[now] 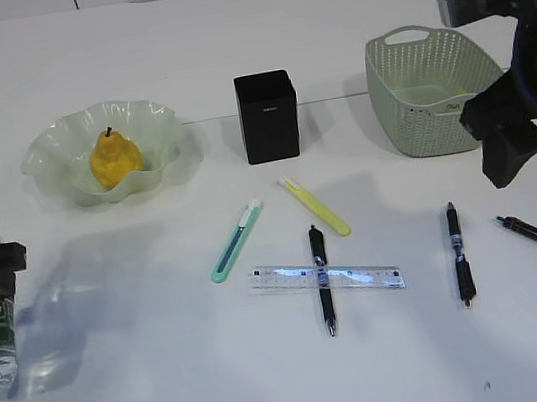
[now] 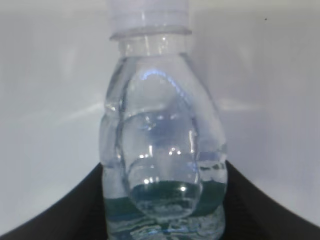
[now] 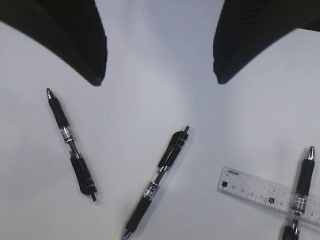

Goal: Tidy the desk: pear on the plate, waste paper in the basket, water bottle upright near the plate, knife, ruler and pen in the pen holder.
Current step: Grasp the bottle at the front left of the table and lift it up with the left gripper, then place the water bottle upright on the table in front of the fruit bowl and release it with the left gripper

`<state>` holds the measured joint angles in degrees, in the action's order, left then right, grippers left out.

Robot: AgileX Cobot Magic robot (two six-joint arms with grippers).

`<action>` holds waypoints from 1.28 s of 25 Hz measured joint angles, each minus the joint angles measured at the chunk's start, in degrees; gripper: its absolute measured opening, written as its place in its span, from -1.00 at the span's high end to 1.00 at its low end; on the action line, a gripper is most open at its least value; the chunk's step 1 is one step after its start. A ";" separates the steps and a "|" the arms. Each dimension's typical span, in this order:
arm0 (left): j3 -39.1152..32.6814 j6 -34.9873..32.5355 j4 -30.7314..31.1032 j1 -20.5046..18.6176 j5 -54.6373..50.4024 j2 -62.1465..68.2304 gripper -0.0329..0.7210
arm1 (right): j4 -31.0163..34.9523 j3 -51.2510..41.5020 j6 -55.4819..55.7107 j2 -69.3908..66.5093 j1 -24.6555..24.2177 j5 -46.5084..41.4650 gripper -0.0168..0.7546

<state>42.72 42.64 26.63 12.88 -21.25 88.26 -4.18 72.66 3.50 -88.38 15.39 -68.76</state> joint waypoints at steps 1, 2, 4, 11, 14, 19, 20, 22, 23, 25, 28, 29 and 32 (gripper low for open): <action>0.00 0.00 0.04 0.00 0.00 -0.35 -0.16 | 0.00 0.00 0.00 0.00 0.00 0.00 -0.32; 0.00 0.00 0.14 -0.10 0.00 -0.48 -0.16 | 0.00 0.00 0.00 0.00 0.00 0.00 -0.32; 0.00 0.00 0.14 -0.10 -0.12 -0.57 -0.16 | 0.08 0.00 0.00 0.00 0.00 -0.08 -0.32; -0.06 0.00 0.14 -0.10 -0.44 -0.61 -0.16 | 0.44 0.00 0.00 0.00 0.00 -0.08 -0.32; -0.19 0.00 0.17 -0.10 -0.44 -0.61 -0.16 | 0.49 0.00 0.09 0.00 0.00 0.01 -0.32; -0.19 0.00 1.55 -0.10 -0.44 -0.61 -0.16 | 0.49 0.00 0.09 0.00 0.00 0.01 -0.32; -0.19 0.00 2.18 -0.10 -0.49 -0.61 -0.16 | 0.49 0.00 0.09 0.00 0.00 0.01 -0.32; -0.19 -0.12 3.47 -0.10 -0.85 -0.61 -0.15 | 0.49 0.00 0.09 0.00 0.00 0.01 -0.32; -0.19 -0.62 3.77 -0.10 -0.97 -0.61 -0.15 | 0.49 0.00 0.09 0.00 0.00 0.01 -0.32; -0.19 -1.78 4.31 -0.10 -1.50 -0.61 -0.15 | 0.49 0.00 0.09 0.00 0.00 0.01 -0.32; -0.19 -3.03 4.53 -0.10 -2.13 -0.61 -0.15 | 0.57 0.00 0.09 0.00 0.00 0.12 -0.32; -0.19 -3.67 4.53 -0.10 -2.13 -0.61 -0.15 | 0.57 0.00 0.09 0.00 0.00 0.12 -0.32; -0.19 -5.67 5.58 -0.10 -2.22 -0.61 -0.15 | 0.57 0.00 0.09 0.00 0.00 0.12 -0.32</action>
<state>42.53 36.97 32.21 12.79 -23.47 87.65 -3.61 72.66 3.59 -88.38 15.39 -68.64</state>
